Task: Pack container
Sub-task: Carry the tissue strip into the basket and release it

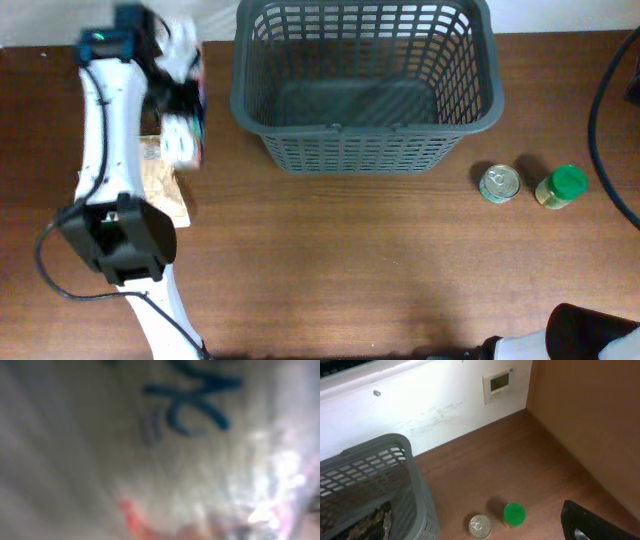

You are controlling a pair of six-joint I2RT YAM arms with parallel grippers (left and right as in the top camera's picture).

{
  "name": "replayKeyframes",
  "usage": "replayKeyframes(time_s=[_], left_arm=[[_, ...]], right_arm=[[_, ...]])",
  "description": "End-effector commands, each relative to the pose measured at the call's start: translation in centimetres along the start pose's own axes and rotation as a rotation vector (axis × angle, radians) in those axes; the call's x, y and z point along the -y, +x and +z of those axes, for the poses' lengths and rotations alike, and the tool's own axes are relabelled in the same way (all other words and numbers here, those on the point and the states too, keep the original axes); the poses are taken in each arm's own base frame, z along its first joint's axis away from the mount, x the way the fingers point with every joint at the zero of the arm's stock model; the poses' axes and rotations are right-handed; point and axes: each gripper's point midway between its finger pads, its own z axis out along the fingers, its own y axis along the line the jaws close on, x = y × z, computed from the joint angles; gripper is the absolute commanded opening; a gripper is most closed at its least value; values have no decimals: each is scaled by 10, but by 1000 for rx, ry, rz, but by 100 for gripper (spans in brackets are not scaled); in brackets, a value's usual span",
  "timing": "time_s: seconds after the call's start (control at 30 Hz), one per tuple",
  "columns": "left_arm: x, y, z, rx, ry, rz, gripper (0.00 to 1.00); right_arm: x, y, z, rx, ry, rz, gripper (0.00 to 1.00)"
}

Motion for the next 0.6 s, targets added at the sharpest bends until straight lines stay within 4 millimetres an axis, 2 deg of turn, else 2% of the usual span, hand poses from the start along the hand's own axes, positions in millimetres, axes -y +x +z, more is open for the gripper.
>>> replayKeyframes(time_s=[0.0, 0.1, 0.13, 0.2, 0.27, 0.37, 0.4, 0.5, 0.57], left_arm=[[19, -49, -133, 375, -78, 85, 2], [46, -65, -191, 555, -94, 257, 2], [64, -70, -212, 624, -96, 360, 2], [93, -74, -237, 709, -104, 521, 2], [127, -77, -252, 773, -118, 707, 2], [181, -79, -253, 821, -127, 986, 2], [216, -79, -241, 824, -123, 1167, 2], [262, -77, -211, 805, -115, 1425, 2], [279, -84, -182, 763, -138, 1515, 2]], right_arm=[[5, -1, 8, -10, 26, 10, 99], [5, 0, 12, -17, 27, 10, 99], [5, 0, 13, -20, 28, 10, 99], [4, 0, 15, -24, 29, 9, 99], [4, 0, 17, -27, 29, 9, 99], [4, 1, 18, -30, 30, 9, 99], [4, 1, 19, -32, 30, 8, 99], [4, 1, 19, -32, 30, 8, 99], [4, 1, 19, -32, 30, 8, 99]])
